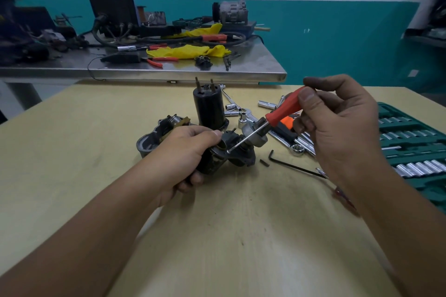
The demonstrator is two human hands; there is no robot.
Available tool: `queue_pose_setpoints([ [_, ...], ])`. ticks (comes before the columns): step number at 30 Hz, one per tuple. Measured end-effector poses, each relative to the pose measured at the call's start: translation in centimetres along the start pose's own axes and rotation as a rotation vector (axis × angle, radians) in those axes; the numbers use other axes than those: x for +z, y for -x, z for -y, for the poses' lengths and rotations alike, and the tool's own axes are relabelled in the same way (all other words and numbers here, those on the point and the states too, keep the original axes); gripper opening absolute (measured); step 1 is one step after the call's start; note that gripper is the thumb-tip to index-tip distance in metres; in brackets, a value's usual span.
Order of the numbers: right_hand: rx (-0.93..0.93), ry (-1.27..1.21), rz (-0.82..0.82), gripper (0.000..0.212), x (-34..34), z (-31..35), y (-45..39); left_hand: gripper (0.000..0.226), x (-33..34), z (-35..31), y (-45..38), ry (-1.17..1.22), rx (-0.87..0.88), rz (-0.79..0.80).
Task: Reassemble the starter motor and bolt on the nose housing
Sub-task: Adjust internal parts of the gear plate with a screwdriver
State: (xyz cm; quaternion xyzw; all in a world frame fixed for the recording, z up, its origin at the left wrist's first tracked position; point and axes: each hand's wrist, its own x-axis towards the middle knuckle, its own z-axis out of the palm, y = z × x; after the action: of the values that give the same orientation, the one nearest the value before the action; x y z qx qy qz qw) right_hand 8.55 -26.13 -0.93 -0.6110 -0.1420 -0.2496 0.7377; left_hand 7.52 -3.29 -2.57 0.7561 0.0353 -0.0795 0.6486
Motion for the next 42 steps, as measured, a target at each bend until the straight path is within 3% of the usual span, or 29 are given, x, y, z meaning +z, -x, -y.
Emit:
queue_pose_setpoints([
  [8,-0.086,0.17,-0.068,0.012,0.5,0.5,0.5,0.015,-0.2,0.1,0.1,-0.013,0.009,-0.005],
  [17,0.048,0.167,0.079,0.023,-0.3,0.8,0.4,0.013,-0.3,0.3,-0.2,-0.015,-0.001,-0.019],
  [19,0.036,0.111,-0.015,0.02,-0.3,0.7,0.1,0.013,-0.3,0.4,-0.2,-0.011,-0.012,-0.021],
  [22,0.053,-0.09,-0.319,0.022,-1.1,0.9,-1.0,0.018,-0.1,0.5,-0.2,0.009,-0.027,-0.022],
  [25,0.149,-0.041,-0.44,0.033,-2.2,0.1,-1.7,0.021,0.3,0.4,-0.3,0.057,-0.049,-0.089],
  [27,0.258,0.043,-0.42,0.032,-2.3,-0.8,-1.7,0.021,0.0,0.4,-0.1,0.175,-0.091,-0.108],
  [30,0.389,0.214,-0.347,0.026,-1.9,-1.6,-1.4,0.027,-1.8,-0.3,0.2,0.517,-0.125,0.008],
  [34,0.285,0.884,-0.114,0.022,-1.5,-3.0,-0.5,0.041,-4.9,-1.4,0.4,0.782,0.038,0.191],
  [36,0.243,0.921,-0.032,0.023,-0.9,-3.3,0.1,0.049,-6.0,-1.4,0.3,0.822,0.103,0.248],
  [39,0.207,0.991,0.109,0.043,0.1,-3.9,0.5,0.048,-7.0,-1.0,0.0,0.866,0.112,0.258],
  [42,0.194,1.061,0.171,0.035,1.0,-4.3,0.9,0.046,-7.7,-0.7,-0.7,0.846,0.092,0.177],
])
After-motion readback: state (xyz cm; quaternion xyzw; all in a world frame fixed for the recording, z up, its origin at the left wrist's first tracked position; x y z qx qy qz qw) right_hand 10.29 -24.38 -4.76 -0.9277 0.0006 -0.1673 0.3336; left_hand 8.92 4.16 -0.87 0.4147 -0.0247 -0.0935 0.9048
